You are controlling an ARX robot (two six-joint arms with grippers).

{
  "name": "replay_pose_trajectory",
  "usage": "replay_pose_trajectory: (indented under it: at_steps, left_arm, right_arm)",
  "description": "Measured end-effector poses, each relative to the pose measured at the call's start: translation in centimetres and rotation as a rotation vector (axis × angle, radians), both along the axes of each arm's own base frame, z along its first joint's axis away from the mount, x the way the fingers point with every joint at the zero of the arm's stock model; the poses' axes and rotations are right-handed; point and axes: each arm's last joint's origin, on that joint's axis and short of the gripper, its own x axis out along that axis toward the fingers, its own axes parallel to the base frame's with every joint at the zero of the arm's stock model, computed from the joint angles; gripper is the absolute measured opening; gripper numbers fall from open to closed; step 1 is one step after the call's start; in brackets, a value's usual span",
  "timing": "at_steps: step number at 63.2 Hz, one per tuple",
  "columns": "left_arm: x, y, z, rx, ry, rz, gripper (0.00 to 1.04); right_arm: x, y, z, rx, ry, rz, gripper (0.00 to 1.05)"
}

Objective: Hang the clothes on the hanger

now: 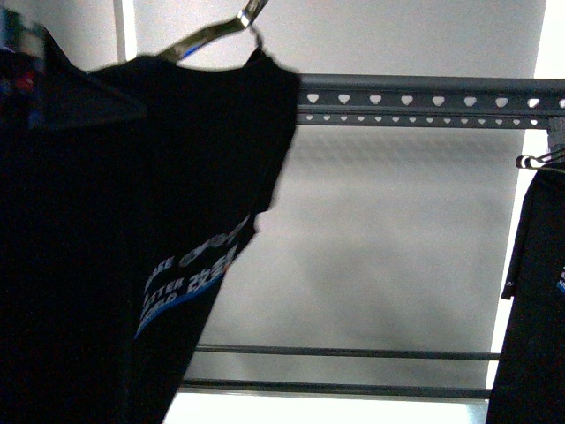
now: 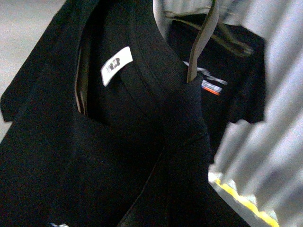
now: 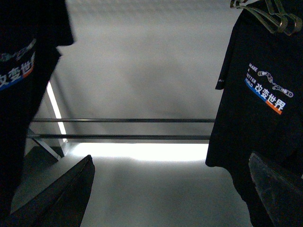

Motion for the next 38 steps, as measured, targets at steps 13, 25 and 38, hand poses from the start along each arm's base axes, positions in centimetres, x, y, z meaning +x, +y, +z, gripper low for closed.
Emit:
replay_pose_trajectory:
  at_steps: [13, 25, 38]
  left_arm:
    - [1.8, -1.8, 4.6, 0.121, -0.044, -0.315, 0.05]
    - [3.8, -6.9, 5.9, 0.242, -0.073, -0.460, 0.05]
    - [4.8, -12.1, 4.9, 0.351, -0.123, -0.560, 0.05]
  right_arm:
    - [0.0, 0.0, 0.0, 0.000, 0.000, 0.003, 0.97]
    - [0.0, 0.0, 0.0, 0.000, 0.000, 0.000, 0.97]
    - [0.0, 0.0, 0.0, 0.000, 0.000, 0.001, 0.97]
